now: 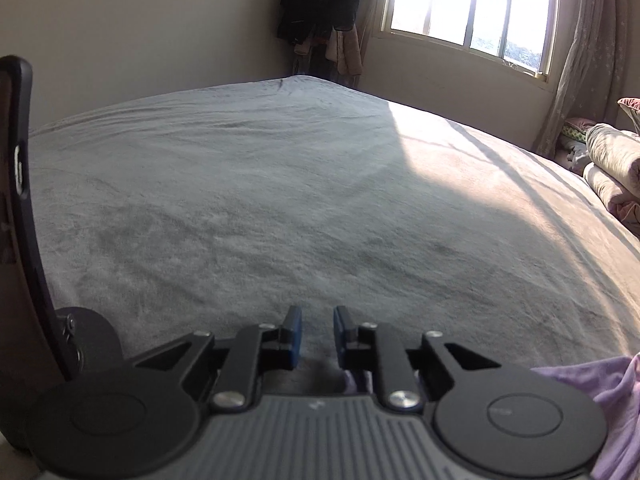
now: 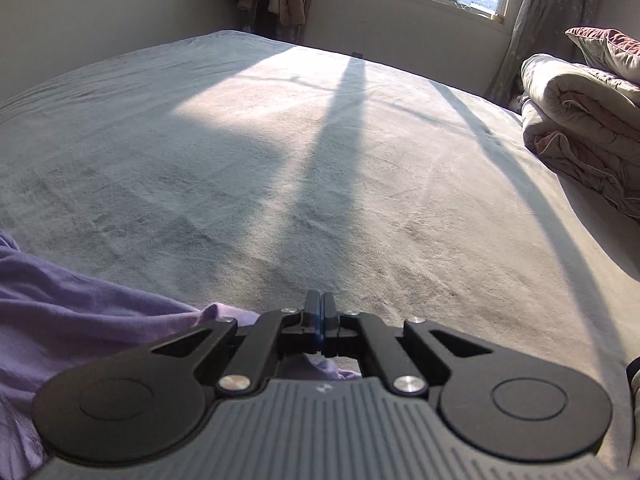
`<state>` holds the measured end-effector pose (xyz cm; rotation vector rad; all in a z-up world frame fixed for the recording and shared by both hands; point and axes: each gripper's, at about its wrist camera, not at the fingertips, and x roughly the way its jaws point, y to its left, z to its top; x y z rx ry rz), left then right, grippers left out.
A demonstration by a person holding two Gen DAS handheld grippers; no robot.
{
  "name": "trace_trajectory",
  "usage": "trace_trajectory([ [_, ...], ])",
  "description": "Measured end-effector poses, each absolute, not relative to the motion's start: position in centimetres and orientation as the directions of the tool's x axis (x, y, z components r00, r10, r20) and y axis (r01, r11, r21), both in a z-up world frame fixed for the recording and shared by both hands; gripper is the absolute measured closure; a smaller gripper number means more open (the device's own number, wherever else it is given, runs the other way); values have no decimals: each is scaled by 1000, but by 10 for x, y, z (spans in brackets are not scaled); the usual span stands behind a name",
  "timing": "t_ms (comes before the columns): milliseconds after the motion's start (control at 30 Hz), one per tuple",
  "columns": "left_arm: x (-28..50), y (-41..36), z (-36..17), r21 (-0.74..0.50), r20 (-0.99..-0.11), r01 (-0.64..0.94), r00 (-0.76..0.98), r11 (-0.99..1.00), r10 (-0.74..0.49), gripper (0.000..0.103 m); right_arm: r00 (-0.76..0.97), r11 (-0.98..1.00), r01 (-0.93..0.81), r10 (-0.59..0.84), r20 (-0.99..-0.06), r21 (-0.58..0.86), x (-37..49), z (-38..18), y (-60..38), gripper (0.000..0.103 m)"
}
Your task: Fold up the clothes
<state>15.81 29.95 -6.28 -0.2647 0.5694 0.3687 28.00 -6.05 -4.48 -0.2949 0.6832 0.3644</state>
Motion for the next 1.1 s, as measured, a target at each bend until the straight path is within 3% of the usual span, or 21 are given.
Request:
trace_trajectory([
  [200, 160, 295, -67, -119, -572, -392, 778, 912, 260, 74, 644, 888, -450, 249, -723, -95, 275, -49, -86, 102],
  [233, 159, 295, -66, -119, -571, -392, 778, 912, 260, 73, 640, 887, -457, 274, -718, -69, 275, -45, -85, 88],
  [300, 158, 295, -65, -117, -571, -391, 778, 913, 260, 68, 633, 879, -475, 312, -709, -37, 278, -37, -81, 86],
  [367, 157, 295, -63, -122, -571, -385, 781, 915, 253, 63, 627, 871, -490, 329, -707, -30, 283, -32, -70, 70],
  [433, 157, 299, -63, -140, -574, -378, 784, 915, 236, 59, 617, 862, -506, 345, -708, -20, 289, -33, -56, 61],
  [633, 156, 304, -63, -188, -580, -356, 792, 915, 190, 53, 570, 839, -544, 380, -728, 12, 294, -47, -23, 62],
  [833, 156, 303, -60, -204, -580, -335, 798, 920, 162, 50, 545, 793, -609, 393, -741, -28, 275, -61, -20, 98],
  [1033, 155, 295, -60, -187, -594, -286, 795, 940, 124, 49, 638, 745, -642, 387, -666, -182, 237, -61, -19, 99],
  [1100, 155, 293, -61, -178, -602, -270, 790, 946, 112, 57, 661, 739, -638, 381, -647, -216, 226, -63, -22, 100],
])
